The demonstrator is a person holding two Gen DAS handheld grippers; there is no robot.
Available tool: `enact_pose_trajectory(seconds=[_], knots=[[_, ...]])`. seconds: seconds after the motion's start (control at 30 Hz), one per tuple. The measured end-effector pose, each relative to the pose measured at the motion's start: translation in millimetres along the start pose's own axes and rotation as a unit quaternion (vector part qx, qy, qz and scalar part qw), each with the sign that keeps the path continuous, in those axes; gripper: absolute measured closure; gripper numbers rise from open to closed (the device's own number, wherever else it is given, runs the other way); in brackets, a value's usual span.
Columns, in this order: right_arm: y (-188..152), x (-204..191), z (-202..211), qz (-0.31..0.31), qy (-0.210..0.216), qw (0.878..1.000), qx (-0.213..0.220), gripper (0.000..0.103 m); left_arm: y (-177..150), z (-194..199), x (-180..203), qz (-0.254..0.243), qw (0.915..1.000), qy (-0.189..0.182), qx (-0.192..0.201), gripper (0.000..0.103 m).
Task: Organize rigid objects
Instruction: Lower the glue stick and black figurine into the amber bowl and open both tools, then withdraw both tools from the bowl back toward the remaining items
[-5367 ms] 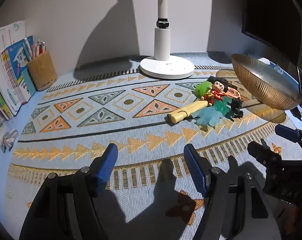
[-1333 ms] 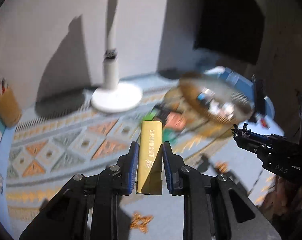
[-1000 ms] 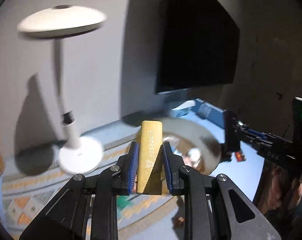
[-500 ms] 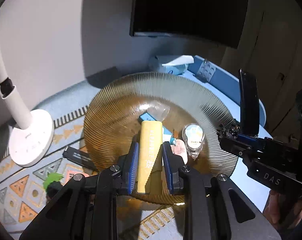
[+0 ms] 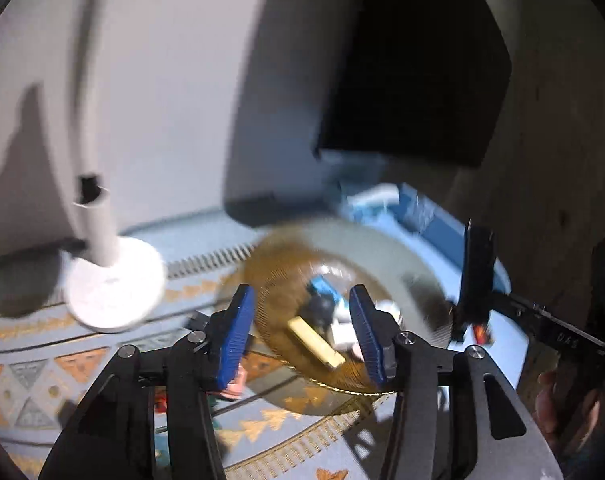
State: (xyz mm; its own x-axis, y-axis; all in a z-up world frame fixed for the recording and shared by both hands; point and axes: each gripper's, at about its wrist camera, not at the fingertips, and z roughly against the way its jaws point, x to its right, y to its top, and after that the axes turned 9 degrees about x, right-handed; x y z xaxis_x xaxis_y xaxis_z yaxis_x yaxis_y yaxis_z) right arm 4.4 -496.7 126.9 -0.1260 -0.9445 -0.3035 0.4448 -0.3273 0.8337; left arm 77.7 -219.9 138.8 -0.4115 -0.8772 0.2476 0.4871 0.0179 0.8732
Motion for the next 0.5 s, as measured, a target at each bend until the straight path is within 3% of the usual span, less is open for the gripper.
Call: enact_pose_trajectory(seconds=[0.1,0.27,0.5], knots=[[2,-14,17,0.004,0.012,1.000,0.011,0.042,9,46,-19,0.016,0.9989,0.016,0.041,0.045],[-11,-57,29,0.031,0.056,0.998,0.008,0.042,1,102,-42,0.012,0.9952,0.050,0.083,0.045],[-64,-121,17,0.078,0.115,0.989,-0.046,0.042,-43,127,-89,0.050,0.9920,0.106,0.047,0.045]])
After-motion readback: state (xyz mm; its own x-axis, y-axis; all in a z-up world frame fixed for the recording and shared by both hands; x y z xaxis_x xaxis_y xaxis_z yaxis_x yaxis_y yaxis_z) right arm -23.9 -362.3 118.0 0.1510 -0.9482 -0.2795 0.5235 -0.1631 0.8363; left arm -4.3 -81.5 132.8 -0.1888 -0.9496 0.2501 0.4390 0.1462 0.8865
